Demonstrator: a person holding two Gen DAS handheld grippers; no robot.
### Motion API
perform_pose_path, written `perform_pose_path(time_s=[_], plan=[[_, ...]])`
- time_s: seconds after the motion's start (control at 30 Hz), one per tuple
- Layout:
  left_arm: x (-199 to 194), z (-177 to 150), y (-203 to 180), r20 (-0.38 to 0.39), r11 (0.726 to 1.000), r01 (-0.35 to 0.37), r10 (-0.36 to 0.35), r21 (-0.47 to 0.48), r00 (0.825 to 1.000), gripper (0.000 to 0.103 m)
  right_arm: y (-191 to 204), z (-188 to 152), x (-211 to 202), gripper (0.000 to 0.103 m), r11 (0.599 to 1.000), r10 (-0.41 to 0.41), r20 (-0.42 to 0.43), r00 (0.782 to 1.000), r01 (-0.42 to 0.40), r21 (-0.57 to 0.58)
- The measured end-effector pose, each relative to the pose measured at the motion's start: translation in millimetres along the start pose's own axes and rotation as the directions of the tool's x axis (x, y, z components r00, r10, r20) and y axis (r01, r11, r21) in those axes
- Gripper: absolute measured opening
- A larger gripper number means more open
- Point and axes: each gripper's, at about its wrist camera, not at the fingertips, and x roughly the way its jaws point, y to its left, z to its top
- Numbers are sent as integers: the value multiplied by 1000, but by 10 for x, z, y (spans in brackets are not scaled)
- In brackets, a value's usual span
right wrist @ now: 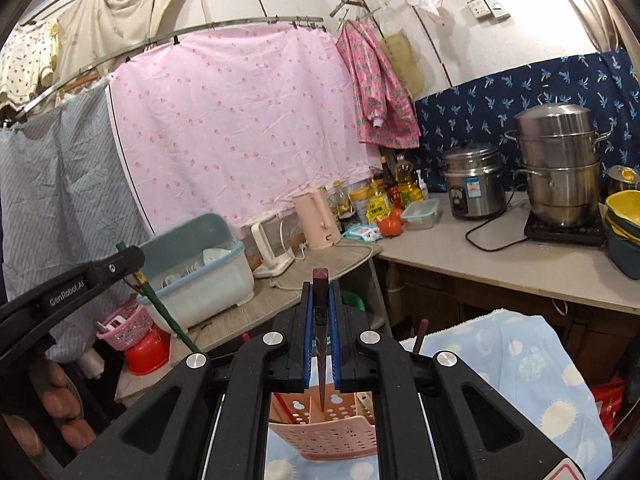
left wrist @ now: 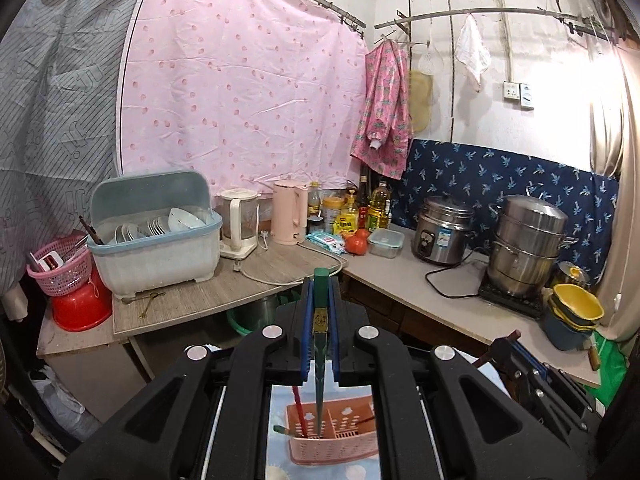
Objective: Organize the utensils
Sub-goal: 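Lift and carry both chopsticks over the pink caddy with both tools, then lower the brown chopstick into the caddy with the right tool while the left tool lowers the green one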
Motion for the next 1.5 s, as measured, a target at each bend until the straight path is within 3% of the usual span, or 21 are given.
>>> perform_pose_path(time_s=[0.57,1.03,1.27,1.5], plan=[[789,-635,105,-183,1000,-23,23,3,983,7,-141,-530,655,7,995,-94,-146,985,89,-38],[992,-897,127,-240,998,-66,65,6,969,8,-276,-691,790,13,989,-146,-191,971,141,-40],[943,-919,110,-221,995,-96,96,12,970,45,-309,-696,726,26,987,-160,-179,971,157,-32],[832,-936,99,-223,995,-96,96,9,970,49,-258,-645,509,30,988,-153,-139,978,149,-39]])
